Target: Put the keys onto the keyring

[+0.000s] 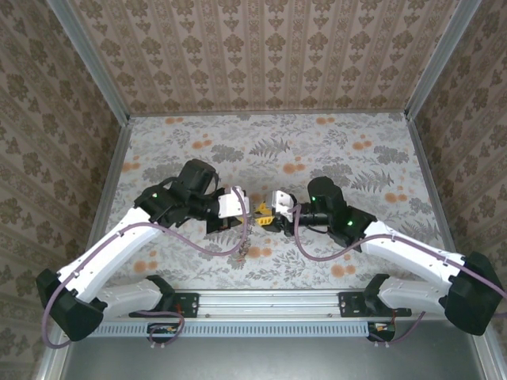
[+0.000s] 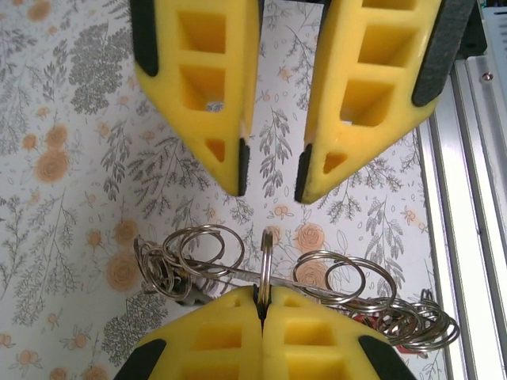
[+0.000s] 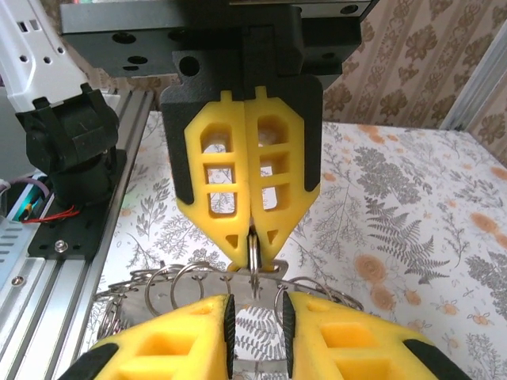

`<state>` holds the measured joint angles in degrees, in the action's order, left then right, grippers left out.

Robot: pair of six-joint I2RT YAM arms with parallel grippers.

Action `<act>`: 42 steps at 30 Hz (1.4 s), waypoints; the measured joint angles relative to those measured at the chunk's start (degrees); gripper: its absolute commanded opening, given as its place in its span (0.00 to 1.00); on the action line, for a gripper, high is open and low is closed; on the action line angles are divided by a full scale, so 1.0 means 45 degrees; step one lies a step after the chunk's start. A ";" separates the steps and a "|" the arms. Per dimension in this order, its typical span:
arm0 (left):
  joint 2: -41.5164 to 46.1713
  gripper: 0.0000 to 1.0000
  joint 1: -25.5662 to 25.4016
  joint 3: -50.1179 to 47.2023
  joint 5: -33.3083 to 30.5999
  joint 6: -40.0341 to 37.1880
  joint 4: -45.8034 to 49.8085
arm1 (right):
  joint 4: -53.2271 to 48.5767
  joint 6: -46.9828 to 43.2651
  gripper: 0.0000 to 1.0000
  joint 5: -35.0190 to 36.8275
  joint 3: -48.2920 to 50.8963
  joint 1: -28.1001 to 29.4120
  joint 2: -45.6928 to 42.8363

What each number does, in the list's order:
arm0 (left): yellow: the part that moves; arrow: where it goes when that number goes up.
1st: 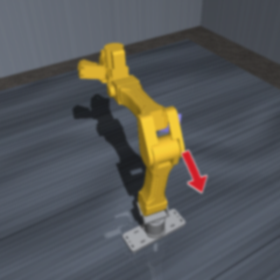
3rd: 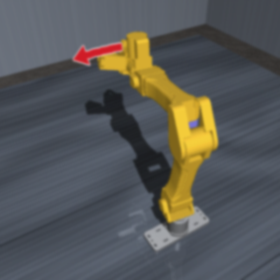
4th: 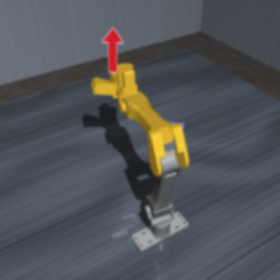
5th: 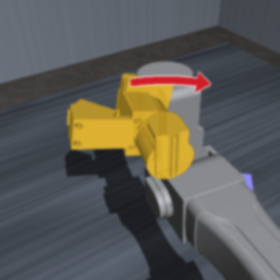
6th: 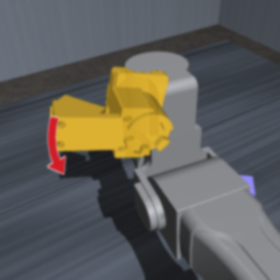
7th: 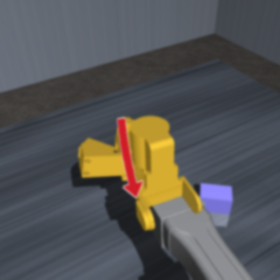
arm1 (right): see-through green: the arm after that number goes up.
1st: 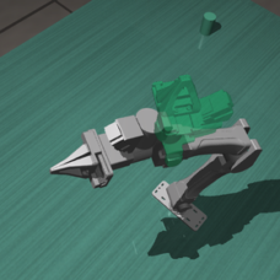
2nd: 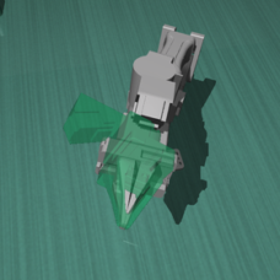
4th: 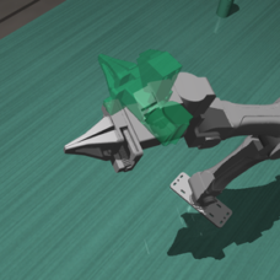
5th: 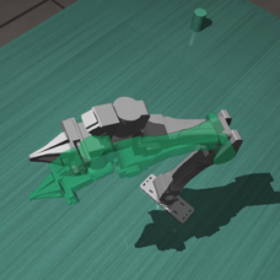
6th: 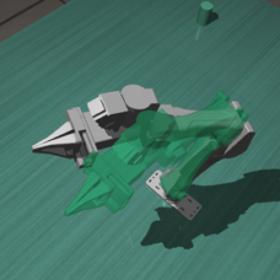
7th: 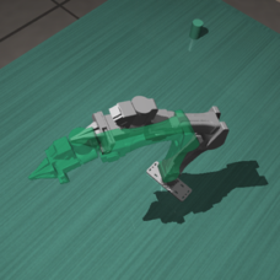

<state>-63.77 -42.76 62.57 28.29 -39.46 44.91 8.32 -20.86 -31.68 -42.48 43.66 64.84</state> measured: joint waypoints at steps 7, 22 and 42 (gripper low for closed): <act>-0.0185 0.00 -0.0068 0.0000 -0.0073 0.0005 -0.0039 | 0.0092 0.0287 0.26 -0.0073 -0.0146 0.0053 0.0787; -0.0413 0.25 0.0029 -0.0005 0.0121 0.0340 -0.0068 | 0.1341 0.1365 0.00 -0.0287 0.0146 0.0175 0.1073; 0.3235 0.33 0.0957 -0.2458 0.0860 0.1205 -0.2312 | 0.6679 0.4357 0.00 -0.1088 0.1389 0.0068 0.1059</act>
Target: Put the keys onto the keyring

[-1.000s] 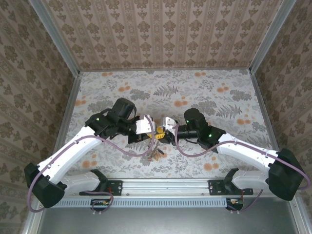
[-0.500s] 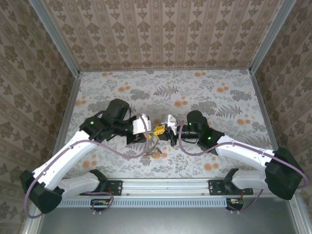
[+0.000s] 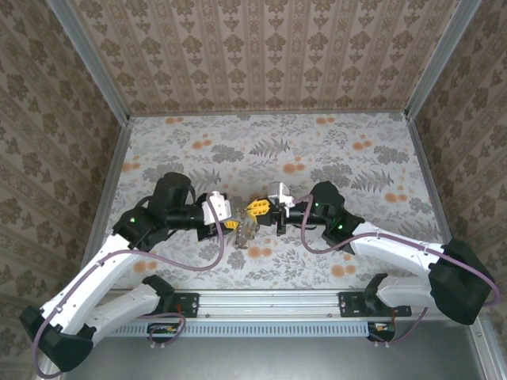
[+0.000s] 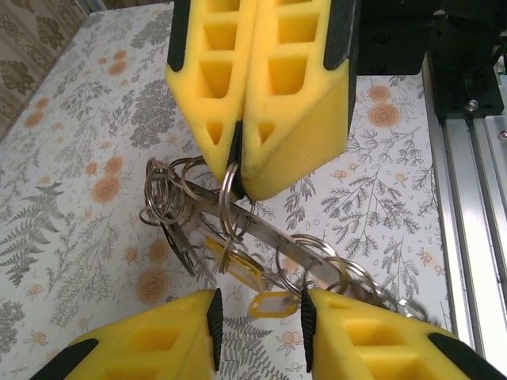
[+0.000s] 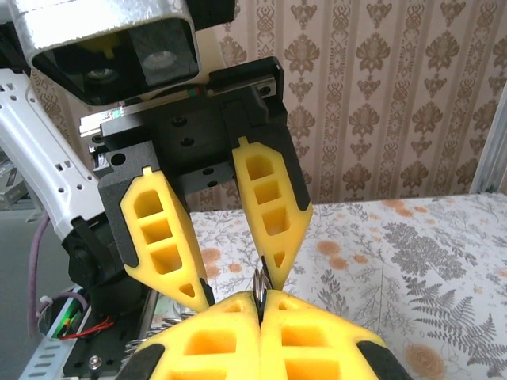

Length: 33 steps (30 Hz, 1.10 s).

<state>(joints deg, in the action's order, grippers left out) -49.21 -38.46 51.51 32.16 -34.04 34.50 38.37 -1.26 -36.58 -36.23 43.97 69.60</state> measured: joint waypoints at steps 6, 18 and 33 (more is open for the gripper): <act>0.0112 0.35 0.0000 -0.0476 0.0000 0.0068 -0.0738 | 0.0398 0.0005 0.00 -0.0078 0.0005 0.0000 0.0000; 0.0296 0.36 0.0568 -0.2040 0.1593 0.1501 -0.2861 | 0.0481 -0.0024 0.00 -0.0447 0.0010 0.0005 0.0000; 0.0209 0.13 0.0563 -0.2380 0.2749 0.2278 -0.4425 | 0.0466 -0.0102 0.00 -0.0631 0.0010 0.0039 0.0000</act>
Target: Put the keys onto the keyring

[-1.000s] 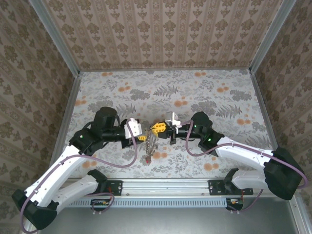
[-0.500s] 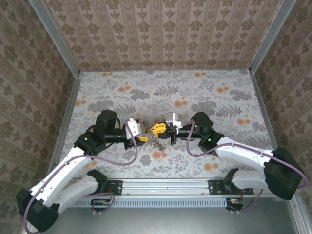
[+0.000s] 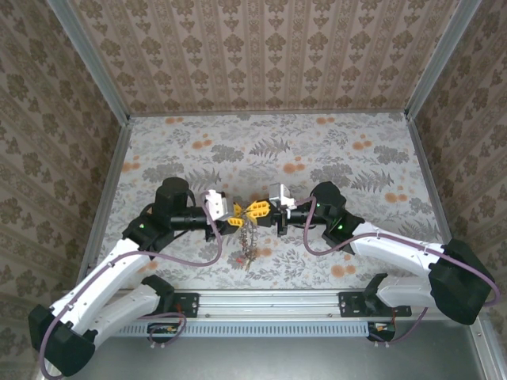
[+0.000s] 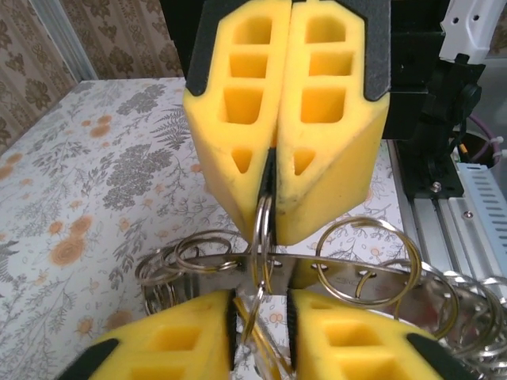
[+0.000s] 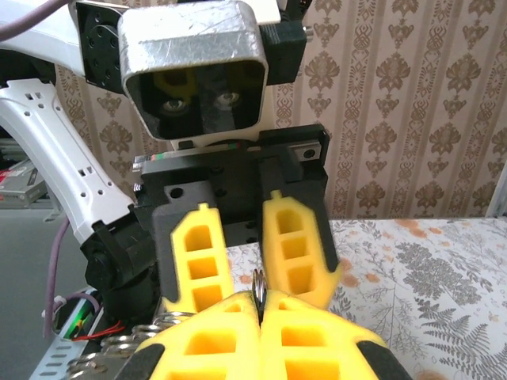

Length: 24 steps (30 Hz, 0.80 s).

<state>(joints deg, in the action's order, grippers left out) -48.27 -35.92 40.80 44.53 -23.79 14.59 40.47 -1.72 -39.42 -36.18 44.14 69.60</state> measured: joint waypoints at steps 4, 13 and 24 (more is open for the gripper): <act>0.0000 0.00 0.0005 -0.0010 -0.0117 -0.0160 0.0039 | -0.0063 0.0024 0.00 0.0097 0.0000 0.0073 0.0000; 0.0005 0.00 -0.0709 0.0160 -0.2404 -0.0962 0.0690 | -0.0491 0.1132 0.00 0.3473 0.0000 0.1413 -0.0034; 0.0058 0.00 -0.1987 0.0476 -0.6071 -0.2079 0.1175 | -0.1083 0.2735 0.00 0.8102 0.0005 0.2681 -0.0049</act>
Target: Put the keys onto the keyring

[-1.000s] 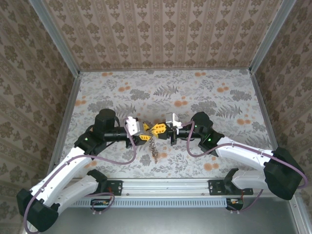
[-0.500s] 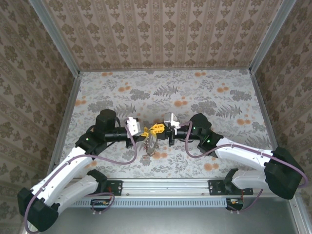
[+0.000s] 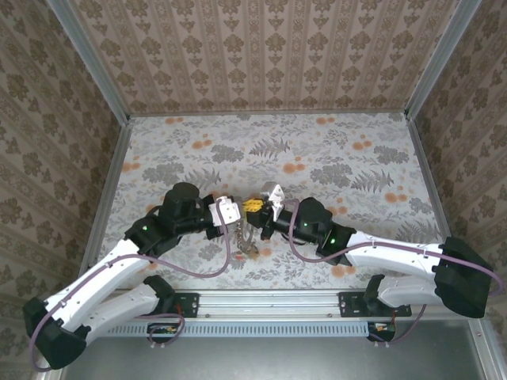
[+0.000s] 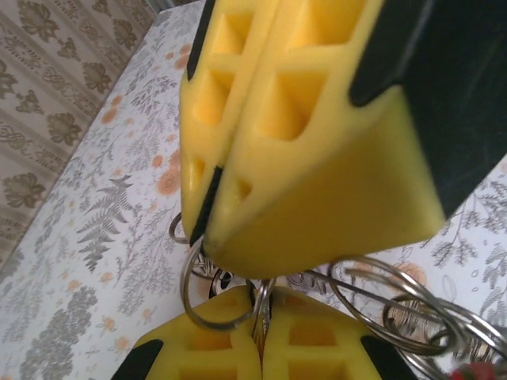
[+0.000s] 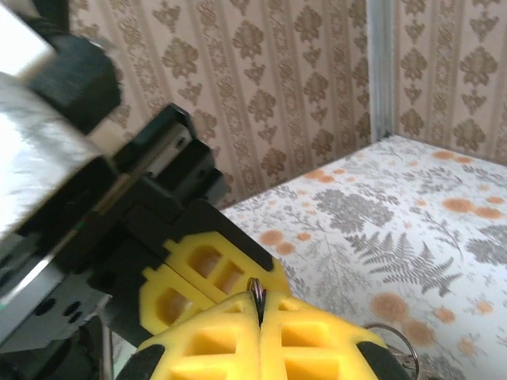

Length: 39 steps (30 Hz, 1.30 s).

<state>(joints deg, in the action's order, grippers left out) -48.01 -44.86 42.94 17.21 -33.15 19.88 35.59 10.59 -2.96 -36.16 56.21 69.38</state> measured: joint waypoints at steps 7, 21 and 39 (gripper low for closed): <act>0.0355 0.00 -0.0243 0.0000 -0.1117 -0.0466 0.0374 | -0.0719 -0.0024 0.00 0.0257 -0.0102 0.0019 -0.0058; 0.0515 0.00 -0.0457 0.0267 -0.1671 -0.2336 0.1127 | -0.2841 -0.0607 0.00 -0.1035 -0.0520 -0.0029 -0.0170; -0.1642 0.00 -0.0515 0.2793 -0.2603 -1.0710 0.2968 | -0.3308 -0.3623 0.49 -0.3303 -0.0155 -0.1627 -0.1783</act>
<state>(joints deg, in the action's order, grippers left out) -55.40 -47.18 55.51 5.50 -81.34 33.23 20.71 -5.72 -17.82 -36.86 48.88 61.36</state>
